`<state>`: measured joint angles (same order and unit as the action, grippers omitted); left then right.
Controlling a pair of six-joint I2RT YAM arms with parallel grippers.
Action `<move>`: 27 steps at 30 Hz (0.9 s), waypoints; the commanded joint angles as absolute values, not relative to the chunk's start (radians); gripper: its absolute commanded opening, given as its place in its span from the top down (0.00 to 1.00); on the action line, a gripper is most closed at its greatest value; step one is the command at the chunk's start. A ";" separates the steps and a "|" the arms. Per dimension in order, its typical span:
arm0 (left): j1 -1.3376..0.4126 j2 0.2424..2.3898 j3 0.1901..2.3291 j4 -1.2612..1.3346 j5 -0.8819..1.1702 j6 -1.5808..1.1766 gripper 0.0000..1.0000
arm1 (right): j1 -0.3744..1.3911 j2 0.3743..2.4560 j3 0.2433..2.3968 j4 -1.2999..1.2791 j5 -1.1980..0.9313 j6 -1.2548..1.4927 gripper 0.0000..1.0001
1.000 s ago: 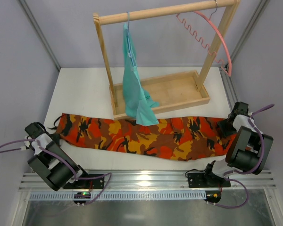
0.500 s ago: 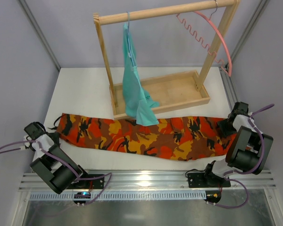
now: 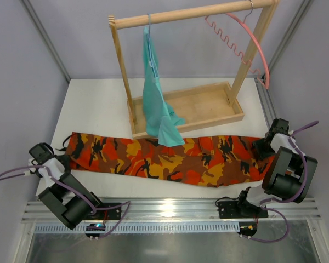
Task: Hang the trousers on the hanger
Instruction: Fold the trousers
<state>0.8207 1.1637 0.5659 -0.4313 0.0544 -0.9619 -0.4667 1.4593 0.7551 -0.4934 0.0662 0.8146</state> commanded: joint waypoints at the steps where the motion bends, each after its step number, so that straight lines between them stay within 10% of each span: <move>1: 0.828 1.189 0.549 -0.431 0.064 -0.953 0.60 | -0.480 1.473 0.730 -0.453 0.115 0.798 0.54; 16: 0.828 1.331 0.558 -0.382 0.034 -0.924 0.61 | -0.482 1.462 0.778 -0.537 0.152 0.793 0.50; 23: 0.827 1.374 0.568 -0.387 0.022 -0.908 0.98 | -0.485 1.358 0.911 -0.802 0.264 0.781 0.39; 27: 0.827 1.417 0.591 -0.405 0.012 -0.905 1.00 | -0.512 1.292 0.875 -0.818 0.373 0.784 0.34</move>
